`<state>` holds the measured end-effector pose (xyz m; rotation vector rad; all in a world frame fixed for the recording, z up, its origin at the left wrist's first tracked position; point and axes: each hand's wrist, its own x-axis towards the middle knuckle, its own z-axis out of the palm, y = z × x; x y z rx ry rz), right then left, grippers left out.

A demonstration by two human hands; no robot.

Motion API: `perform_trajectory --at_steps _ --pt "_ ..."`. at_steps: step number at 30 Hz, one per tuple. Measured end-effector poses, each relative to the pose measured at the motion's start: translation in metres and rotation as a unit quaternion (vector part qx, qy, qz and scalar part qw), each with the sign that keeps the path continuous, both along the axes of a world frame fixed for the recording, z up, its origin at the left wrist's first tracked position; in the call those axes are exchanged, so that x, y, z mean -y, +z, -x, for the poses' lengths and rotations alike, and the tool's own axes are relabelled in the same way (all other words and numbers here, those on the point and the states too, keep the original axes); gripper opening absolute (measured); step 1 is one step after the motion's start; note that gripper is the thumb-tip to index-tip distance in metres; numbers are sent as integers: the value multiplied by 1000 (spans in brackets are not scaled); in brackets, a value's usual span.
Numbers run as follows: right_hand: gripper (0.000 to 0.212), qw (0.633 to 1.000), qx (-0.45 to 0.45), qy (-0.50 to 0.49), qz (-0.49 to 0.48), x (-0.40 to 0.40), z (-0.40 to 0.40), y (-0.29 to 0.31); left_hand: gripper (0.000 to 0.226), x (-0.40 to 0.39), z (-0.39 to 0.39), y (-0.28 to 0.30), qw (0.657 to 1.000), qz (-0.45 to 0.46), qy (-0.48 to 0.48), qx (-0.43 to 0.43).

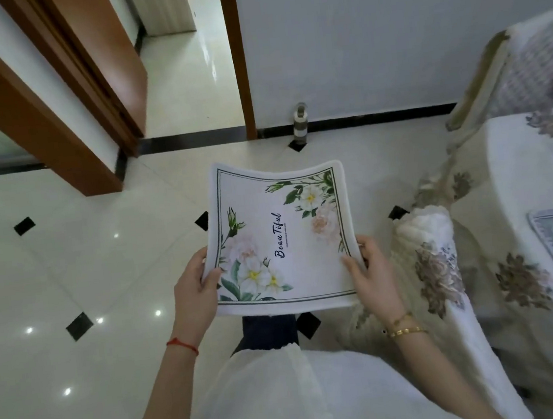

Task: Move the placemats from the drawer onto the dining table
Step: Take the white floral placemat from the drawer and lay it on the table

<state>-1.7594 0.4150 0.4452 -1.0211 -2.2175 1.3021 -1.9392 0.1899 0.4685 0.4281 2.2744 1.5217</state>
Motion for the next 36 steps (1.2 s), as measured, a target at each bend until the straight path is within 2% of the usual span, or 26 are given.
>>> perform_trajectory --at_steps 3,8,13,18,24,27,32,36 --pt "28 1000 5 -25 -14 -44 57 4 39 -52 64 0 1000 0 -24 -16" --pt "25 995 -23 -96 -33 -139 150 28 37 -176 193 24 992 -18 -118 -38" --pt "29 979 -31 -202 -9 -210 188 35 36 -297 267 41 977 -18 -212 -26" --pt "32 961 -4 -275 -29 -272 207 22 37 -397 301 34 959 -15 -284 -2" --pt "33 941 -4 -336 -28 -381 225 6 41 -540 330 16 939 -23 -343 -14" --pt "30 929 -5 -368 -40 -454 227 15 42 -630 339 22 930 -39 -365 21" --pt "28 908 -15 -412 -71 -574 225 42 37 -778 339 42 913 -65 -402 18" --pt "29 884 -13 -459 -83 -640 219 54 36 -868 330 56 891 -83 -444 38"
